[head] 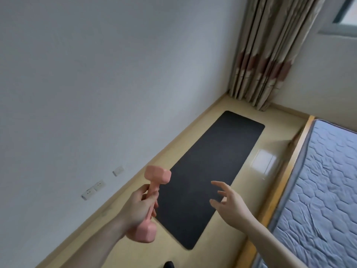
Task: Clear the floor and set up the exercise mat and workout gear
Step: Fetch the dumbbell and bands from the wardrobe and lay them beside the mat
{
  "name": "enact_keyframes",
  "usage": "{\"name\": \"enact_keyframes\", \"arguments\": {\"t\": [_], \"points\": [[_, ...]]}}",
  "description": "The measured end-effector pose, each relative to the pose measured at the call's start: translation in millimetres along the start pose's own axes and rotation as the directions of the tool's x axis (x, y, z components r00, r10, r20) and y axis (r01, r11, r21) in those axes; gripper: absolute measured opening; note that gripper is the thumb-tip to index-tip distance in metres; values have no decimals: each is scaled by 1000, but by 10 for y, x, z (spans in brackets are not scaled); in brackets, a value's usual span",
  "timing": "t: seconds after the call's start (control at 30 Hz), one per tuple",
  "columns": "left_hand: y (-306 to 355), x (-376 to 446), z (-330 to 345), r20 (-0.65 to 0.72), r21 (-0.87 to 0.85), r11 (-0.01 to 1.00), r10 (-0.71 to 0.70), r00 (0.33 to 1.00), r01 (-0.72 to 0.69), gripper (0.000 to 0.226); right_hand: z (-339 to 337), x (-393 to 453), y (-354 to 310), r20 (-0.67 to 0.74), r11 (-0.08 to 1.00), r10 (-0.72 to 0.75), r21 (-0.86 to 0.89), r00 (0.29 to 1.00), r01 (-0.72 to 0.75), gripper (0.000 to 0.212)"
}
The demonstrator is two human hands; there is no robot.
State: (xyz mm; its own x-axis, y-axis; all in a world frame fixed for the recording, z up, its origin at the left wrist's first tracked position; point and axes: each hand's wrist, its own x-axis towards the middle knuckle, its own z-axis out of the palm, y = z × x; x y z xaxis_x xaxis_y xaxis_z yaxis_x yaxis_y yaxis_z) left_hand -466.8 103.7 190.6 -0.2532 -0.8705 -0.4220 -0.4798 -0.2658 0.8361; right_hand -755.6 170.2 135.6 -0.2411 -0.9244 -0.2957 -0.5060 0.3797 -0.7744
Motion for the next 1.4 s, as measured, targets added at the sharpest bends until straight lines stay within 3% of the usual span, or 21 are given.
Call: {"name": "enact_keyframes", "arguments": {"t": [0.23, 0.53, 0.97, 1.4], "points": [[389, 1054, 230, 186, 38, 999, -20, 982, 13, 15, -423, 359, 155, -164, 990, 143, 21, 976, -141, 56], [1357, 2409, 1445, 372, 165, 984, 6, 928, -73, 10, -1576, 1137, 791, -298, 967, 252, 98, 921, -233, 60], [3046, 4067, 3691, 419, 155, 986, -16, 908, -55, 10, -3836, 2536, 1991, -287, 953, 285, -17, 915, -302, 66], [4157, 5905, 5454, 509, 211, 975, -54, 859, -64, 12, -5309, 3982, 2953, -334, 936, 321, -34, 886, -351, 71]]}}
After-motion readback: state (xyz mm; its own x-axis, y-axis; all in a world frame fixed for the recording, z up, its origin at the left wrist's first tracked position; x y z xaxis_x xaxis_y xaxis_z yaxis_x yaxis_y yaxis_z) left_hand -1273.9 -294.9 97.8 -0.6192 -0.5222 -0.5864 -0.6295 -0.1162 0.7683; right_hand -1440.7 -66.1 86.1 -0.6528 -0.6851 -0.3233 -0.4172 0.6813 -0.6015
